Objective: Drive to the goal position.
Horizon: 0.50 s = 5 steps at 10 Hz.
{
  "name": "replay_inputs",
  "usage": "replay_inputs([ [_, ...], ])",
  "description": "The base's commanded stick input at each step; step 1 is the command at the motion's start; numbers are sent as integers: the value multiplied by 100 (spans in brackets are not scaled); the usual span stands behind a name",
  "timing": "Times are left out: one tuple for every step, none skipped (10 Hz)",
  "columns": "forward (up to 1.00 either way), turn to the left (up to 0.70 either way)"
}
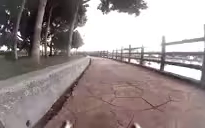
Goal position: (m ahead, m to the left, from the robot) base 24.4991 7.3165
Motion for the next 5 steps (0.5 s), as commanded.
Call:
replay_inputs([
  [70, 0],
  [70, 0],
  [70, 0],
  [70, 0],
  [70, 0],
])
